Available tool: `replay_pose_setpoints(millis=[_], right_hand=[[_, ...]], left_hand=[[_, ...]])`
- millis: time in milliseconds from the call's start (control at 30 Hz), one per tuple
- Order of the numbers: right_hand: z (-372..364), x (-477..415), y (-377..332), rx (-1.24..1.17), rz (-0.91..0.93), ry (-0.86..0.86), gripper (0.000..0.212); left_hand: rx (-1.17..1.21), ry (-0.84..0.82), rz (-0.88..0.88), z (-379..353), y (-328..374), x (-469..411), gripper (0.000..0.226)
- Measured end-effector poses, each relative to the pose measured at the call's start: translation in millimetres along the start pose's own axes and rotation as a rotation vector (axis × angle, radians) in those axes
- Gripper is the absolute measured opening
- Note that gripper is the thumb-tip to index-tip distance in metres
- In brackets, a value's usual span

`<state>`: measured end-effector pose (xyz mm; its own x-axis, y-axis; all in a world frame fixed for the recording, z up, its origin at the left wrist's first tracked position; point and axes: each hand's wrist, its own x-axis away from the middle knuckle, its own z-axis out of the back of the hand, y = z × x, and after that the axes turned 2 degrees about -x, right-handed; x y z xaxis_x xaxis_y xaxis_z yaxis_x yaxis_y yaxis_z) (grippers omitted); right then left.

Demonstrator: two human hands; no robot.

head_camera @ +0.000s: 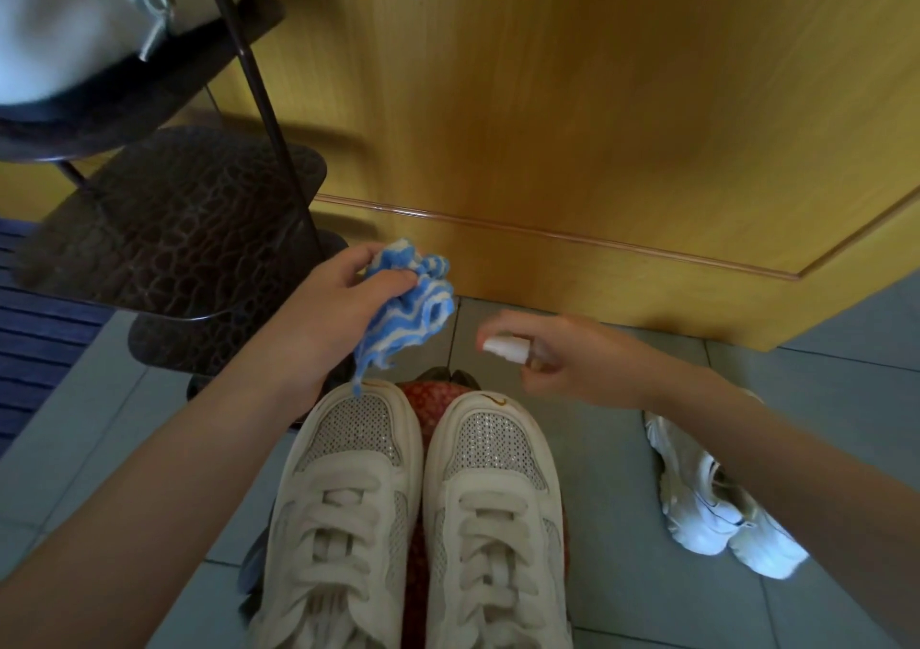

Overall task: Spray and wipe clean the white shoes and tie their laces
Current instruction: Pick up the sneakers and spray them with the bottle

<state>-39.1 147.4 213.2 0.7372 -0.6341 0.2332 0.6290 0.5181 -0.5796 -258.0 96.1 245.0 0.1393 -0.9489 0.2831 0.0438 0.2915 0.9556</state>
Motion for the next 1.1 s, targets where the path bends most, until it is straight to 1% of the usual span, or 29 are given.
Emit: replay_pose_setpoints(millis=[233, 400, 500, 567, 667, 767, 933, 1100], right_hand=[[-19.8, 34.4, 24.3, -0.115, -0.061, 0.236, 0.040], [-26.0, 28.4, 14.4, -0.133, -0.035, 0.193, 0.046], [-28.6, 25.3, 11.5, -0.140, -0.044, 0.194, 0.042], [-31.6, 30.2, 12.1, -0.123, -0.066, 0.213, 0.039], [-39.1, 43.0, 14.9, -0.121, -0.110, 0.289, 0.036], [-46.2, 55.1, 16.0, -0.130, -0.141, 0.346, 0.040], [-52.2, 68.9, 15.2, -0.175, -0.181, 0.367, 0.050], [-58.3, 70.8, 12.4, -0.199, -0.187, 0.375, 0.046]], left_hand=[[-0.018, -0.025, 0.011, -4.5, -1.9, 0.1, 0.011], [-0.022, -0.017, 0.009, -4.6, -0.6, 2.5, 0.011], [-0.028, -0.004, 0.005, -3.0, -0.5, 4.2, 0.012], [-0.029, -0.001, 0.002, -1.6, -0.9, 4.7, 0.012], [-0.026, -0.003, 0.001, -3.1, -0.8, 4.7, 0.012], [-0.022, -0.011, -0.006, -6.1, -0.8, 4.8, 0.012], [-0.019, -0.013, -0.009, -8.3, 0.0, 5.4, 0.012], [-0.022, -0.013, -0.012, -5.1, 1.5, 8.8, 0.012]])
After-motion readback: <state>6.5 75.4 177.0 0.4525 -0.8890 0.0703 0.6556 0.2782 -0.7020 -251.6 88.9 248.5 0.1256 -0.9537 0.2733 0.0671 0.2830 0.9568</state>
